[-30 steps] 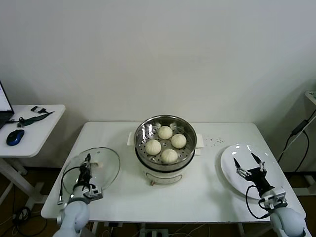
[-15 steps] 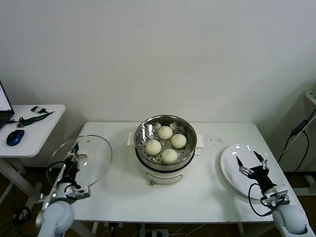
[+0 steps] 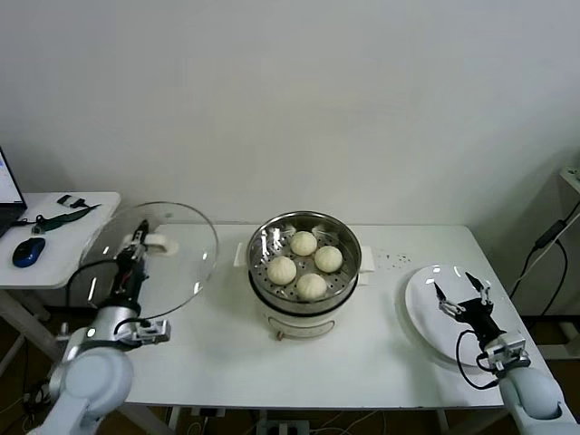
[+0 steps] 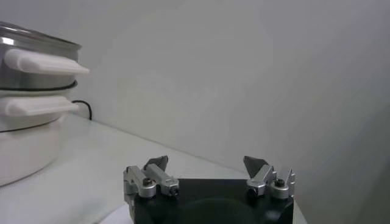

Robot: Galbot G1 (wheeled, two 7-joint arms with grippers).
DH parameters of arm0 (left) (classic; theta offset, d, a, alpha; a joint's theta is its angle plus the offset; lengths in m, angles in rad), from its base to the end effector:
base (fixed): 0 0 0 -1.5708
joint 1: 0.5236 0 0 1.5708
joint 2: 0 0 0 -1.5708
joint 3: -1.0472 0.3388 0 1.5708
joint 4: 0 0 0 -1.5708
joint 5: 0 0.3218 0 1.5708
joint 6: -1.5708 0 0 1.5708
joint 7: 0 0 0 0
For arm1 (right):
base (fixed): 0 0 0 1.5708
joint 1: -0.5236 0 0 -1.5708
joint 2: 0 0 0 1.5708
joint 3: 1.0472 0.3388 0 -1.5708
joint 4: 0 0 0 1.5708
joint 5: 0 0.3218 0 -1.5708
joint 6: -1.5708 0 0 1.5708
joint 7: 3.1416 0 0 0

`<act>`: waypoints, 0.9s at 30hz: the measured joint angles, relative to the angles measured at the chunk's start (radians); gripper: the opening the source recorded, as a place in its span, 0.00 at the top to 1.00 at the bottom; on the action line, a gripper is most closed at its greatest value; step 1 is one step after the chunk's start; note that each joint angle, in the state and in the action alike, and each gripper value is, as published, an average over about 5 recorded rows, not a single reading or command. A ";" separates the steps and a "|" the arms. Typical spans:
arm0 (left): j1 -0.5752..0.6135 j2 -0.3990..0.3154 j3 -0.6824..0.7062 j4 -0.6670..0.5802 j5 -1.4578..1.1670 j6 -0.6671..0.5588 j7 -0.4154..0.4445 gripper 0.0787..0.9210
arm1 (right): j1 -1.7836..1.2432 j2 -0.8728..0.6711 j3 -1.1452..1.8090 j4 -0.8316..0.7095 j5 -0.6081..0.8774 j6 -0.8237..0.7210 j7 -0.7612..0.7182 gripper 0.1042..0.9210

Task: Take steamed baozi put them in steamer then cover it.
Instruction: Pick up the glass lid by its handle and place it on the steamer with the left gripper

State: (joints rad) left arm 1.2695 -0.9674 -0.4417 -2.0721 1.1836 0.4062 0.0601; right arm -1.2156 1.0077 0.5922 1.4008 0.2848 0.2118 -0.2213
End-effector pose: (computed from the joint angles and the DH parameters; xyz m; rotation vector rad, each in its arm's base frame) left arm 0.2380 0.0855 -0.2227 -0.2522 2.0545 2.2981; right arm 0.2581 -0.2283 -0.3694 0.2122 -2.9889 0.4237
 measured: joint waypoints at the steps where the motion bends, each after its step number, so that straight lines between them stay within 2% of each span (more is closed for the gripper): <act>1: -0.027 0.015 0.036 -0.009 0.000 0.026 0.015 0.91 | 0.003 0.001 -0.001 -0.003 -0.001 0.000 0.000 0.12; 6: -0.186 0.045 0.231 -0.032 0.024 0.143 0.107 0.91 | 0.015 0.003 -0.001 -0.015 -0.003 0.003 0.000 0.12; 11: -0.344 0.003 0.426 -0.015 0.089 0.228 0.209 0.91 | 0.017 0.001 0.005 -0.022 -0.003 0.005 -0.004 0.12; 18: -0.474 -0.141 0.610 0.074 0.204 0.298 0.308 0.91 | 0.010 -0.003 0.021 -0.028 -0.003 0.012 -0.007 0.12; 27: -0.533 -0.364 0.675 0.240 0.317 0.331 0.336 0.91 | -0.001 -0.002 0.042 -0.042 -0.009 0.024 -0.010 0.12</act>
State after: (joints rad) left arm 0.7367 -1.3311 0.2329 -1.8323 1.5003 0.7370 0.3959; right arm -1.2169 1.0060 0.6339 1.3586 0.2762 0.2362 -0.2310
